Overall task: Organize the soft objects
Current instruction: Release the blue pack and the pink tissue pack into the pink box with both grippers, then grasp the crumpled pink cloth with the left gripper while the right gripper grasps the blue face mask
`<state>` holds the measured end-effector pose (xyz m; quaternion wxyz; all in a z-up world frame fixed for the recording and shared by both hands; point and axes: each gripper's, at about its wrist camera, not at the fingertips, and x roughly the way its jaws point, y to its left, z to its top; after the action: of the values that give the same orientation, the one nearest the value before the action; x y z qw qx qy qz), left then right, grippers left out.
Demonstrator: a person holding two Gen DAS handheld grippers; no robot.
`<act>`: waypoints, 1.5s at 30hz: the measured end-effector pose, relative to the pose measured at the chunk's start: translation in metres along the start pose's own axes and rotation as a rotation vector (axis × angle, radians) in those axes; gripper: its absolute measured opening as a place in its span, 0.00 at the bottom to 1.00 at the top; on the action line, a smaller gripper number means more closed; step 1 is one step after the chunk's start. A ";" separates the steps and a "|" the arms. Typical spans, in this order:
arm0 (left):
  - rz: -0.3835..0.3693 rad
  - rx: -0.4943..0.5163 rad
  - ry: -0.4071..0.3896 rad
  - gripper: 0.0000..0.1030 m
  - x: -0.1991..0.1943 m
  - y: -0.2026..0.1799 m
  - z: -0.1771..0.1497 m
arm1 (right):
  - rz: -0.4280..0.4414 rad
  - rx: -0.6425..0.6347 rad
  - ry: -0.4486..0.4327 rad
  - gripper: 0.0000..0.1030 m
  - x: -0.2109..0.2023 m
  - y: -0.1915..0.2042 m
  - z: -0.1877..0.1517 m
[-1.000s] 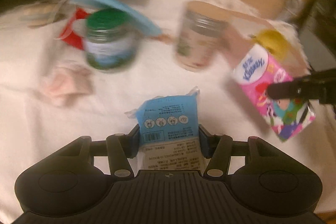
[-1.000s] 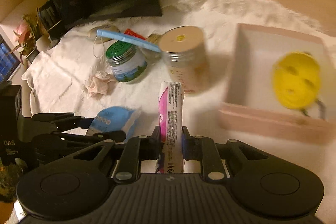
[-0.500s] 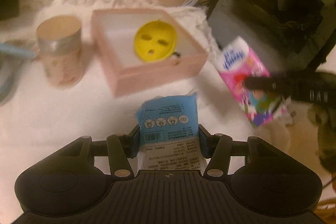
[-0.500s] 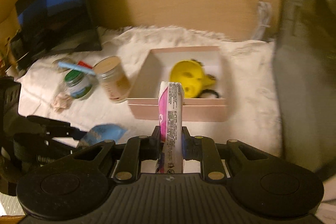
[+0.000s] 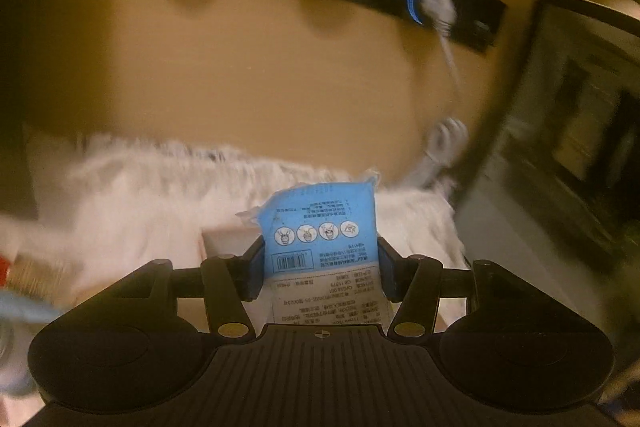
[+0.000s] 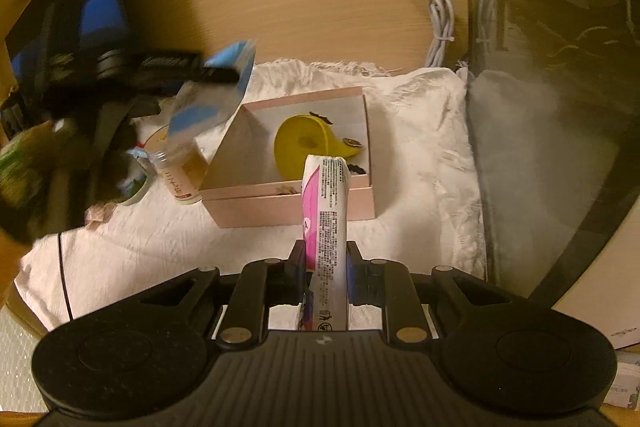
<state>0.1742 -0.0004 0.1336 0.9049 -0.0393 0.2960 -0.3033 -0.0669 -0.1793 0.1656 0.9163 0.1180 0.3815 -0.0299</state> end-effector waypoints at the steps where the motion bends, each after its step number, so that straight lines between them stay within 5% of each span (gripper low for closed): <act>1: -0.006 -0.003 0.021 0.57 0.011 -0.002 0.001 | -0.005 0.004 -0.004 0.18 0.000 -0.001 -0.001; 5: 0.046 0.070 0.140 0.61 0.053 -0.013 -0.015 | -0.035 0.027 -0.018 0.18 0.000 -0.005 -0.004; 10: 0.029 0.022 0.096 0.62 0.052 -0.005 -0.015 | -0.057 0.041 -0.001 0.18 0.007 -0.008 -0.006; 20: -0.068 -0.155 -0.058 0.61 -0.015 0.043 0.007 | 0.068 0.036 -0.105 0.18 0.041 0.019 0.066; 27: -0.040 -0.175 -0.071 0.61 -0.081 0.081 -0.019 | 0.181 0.042 -0.057 0.18 0.134 0.050 0.127; 32: 0.058 -0.171 0.001 0.61 -0.119 0.108 -0.072 | 0.123 0.103 0.131 0.18 0.234 0.055 0.148; 36: 0.169 -0.197 0.057 0.60 -0.144 0.137 -0.113 | 0.029 -0.015 0.205 0.18 0.279 0.069 0.141; 43: 0.375 -0.278 0.075 0.60 -0.174 0.186 -0.146 | -0.020 -0.096 0.203 0.19 0.281 0.076 0.138; 45: 0.418 -0.289 0.055 0.60 -0.176 0.194 -0.143 | -0.030 -0.100 0.187 0.27 0.273 0.079 0.137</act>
<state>0.0833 0.2735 0.0579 0.9246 -0.0979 0.3624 -0.0650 0.2324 -0.1261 0.0815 0.8809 0.0687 0.4681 -0.0133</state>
